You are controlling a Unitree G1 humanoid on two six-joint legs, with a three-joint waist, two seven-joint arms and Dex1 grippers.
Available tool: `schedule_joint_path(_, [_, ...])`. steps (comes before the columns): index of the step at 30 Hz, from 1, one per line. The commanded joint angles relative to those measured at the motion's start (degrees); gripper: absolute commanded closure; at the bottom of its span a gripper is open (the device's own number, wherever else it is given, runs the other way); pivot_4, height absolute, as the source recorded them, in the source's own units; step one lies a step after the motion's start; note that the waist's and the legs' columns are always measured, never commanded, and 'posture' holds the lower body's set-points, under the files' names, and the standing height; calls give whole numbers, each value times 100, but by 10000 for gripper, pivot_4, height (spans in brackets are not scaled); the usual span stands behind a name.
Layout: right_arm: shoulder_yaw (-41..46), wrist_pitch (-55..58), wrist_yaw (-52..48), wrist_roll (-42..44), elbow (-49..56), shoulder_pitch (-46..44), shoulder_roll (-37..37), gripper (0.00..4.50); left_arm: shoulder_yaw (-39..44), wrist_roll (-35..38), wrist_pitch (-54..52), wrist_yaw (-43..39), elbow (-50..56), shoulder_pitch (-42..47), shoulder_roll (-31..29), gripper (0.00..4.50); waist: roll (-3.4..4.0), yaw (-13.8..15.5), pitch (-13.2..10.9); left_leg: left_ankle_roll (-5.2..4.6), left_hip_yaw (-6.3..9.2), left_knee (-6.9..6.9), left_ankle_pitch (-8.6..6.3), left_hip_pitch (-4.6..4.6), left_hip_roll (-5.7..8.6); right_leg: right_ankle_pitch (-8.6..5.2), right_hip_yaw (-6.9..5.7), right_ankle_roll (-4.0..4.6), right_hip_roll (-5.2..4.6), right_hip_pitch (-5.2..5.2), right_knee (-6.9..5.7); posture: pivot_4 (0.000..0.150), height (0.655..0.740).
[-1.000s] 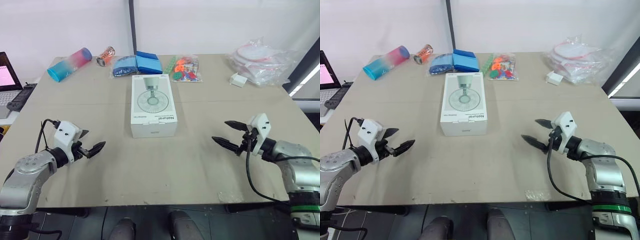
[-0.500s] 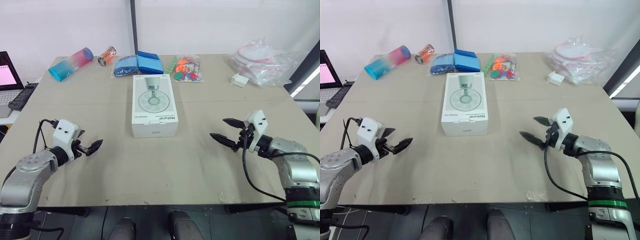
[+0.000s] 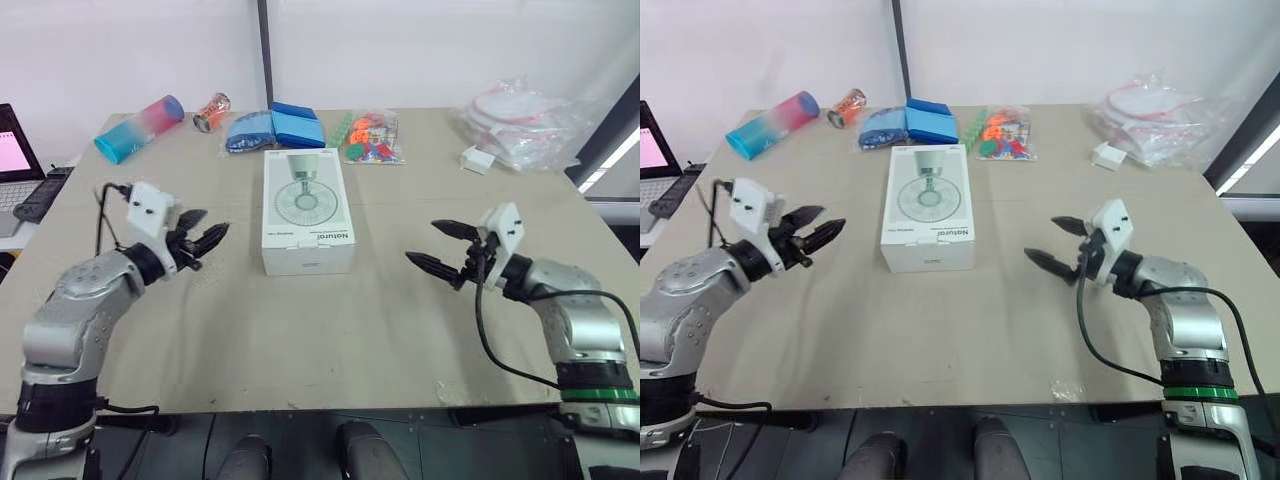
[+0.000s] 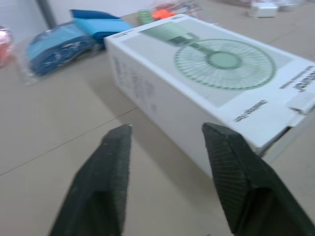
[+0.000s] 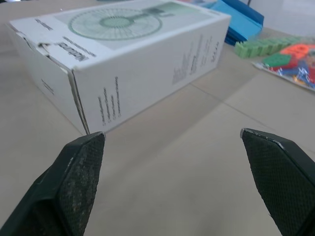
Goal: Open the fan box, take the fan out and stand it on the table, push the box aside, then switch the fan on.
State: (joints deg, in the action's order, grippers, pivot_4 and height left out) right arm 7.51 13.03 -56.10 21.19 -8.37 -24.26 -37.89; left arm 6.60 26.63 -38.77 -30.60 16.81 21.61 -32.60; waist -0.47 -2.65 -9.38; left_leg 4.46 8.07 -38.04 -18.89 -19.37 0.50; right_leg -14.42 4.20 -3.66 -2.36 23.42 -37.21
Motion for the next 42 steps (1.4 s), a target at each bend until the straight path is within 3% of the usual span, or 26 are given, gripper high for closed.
schedule_joint_path(1, [-123,28,-69,64,331,-216,60,0,-326,-205,159,-139,-217,377,28,34607,0,0,0,0,0,-2,0,0,0,0,0,0,0,0,-1,1500,7400])
schedule_joint_path(4, [-344,65,-133,45,492,-379,150,0,-668,-428,302,-337,-744,892,69,44408,0,1,0,0,1,-5,0,-1,2,0,0,1,1,0,-3,1500,7400])
schedule_joint_path(10, [-632,73,-96,-9,625,-710,370,0,-1140,-613,383,-828,-1293,1449,117,44408,0,-1,0,4,2,-8,2,-4,3,0,-5,0,-1,4,-2,1500,7400])
schedule_joint_path(20, [-1409,362,99,-280,1124,-1184,929,0,-1527,-880,260,-1234,-1523,1490,156,44408,0,-7,0,6,5,-10,3,-3,3,0,-7,0,0,4,-5,1500,7400])
schedule_joint_path(30, [-2025,-215,457,-1207,508,-1797,1416,0,-1453,-958,47,-1207,-1640,1512,212,44408,1,-14,1,6,6,-16,3,-2,4,0,-9,1,-2,4,-10,1500,7400])
schedule_joint_path(42, [-2316,-1076,330,-2103,-78,-2186,1186,0,-1422,-1016,69,-1129,-1723,1541,223,44408,2,-15,3,6,6,-17,3,-1,4,1,-10,2,-2,5,-11,1500,7400])
